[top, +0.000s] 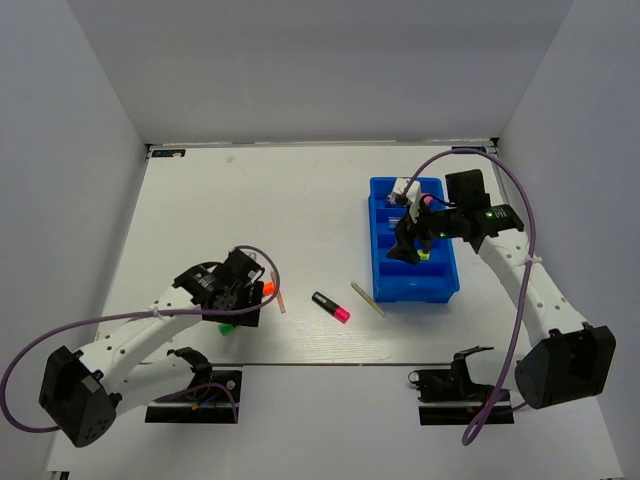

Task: Sort the stationery into containers
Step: Pick up the pen from the center of the board.

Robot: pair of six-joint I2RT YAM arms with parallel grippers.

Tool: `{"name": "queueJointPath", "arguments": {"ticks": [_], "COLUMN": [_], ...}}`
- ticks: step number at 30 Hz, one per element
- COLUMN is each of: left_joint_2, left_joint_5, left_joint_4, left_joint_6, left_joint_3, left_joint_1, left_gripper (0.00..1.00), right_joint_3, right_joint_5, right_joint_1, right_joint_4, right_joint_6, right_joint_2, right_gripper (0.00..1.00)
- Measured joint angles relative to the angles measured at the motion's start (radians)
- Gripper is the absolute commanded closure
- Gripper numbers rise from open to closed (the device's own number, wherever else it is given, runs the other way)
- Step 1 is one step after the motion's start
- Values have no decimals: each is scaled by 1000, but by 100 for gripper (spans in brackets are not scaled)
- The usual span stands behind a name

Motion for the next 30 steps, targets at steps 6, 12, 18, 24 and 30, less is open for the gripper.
{"name": "queueJointPath", "arguments": {"ticks": [6,12,18,24,30], "left_joint_2": [127,271,337,392,439], "left_joint_5": [70,108,115,113,113], "left_joint_4": [-18,19,48,85,129], "left_joint_6": [301,461,527,567,600], "left_joint_3": [94,83,72,69,69], "left_joint_1": [72,95,97,127,159], "left_gripper": [45,53,52,48,45], "right_joint_3": [-49,-73,-91,-98,-103], "right_joint_5": [-134,-187,-246,-309,-365], "right_joint_1": [-11,-41,-72,-99,-126], "right_joint_4": [-17,-18,-16,-18,-36], "right_joint_6": [8,23,24,25,22], "right_joint_2": [-33,-78,-119,-120,-140], "right_gripper": [21,20,19,19,17]}}
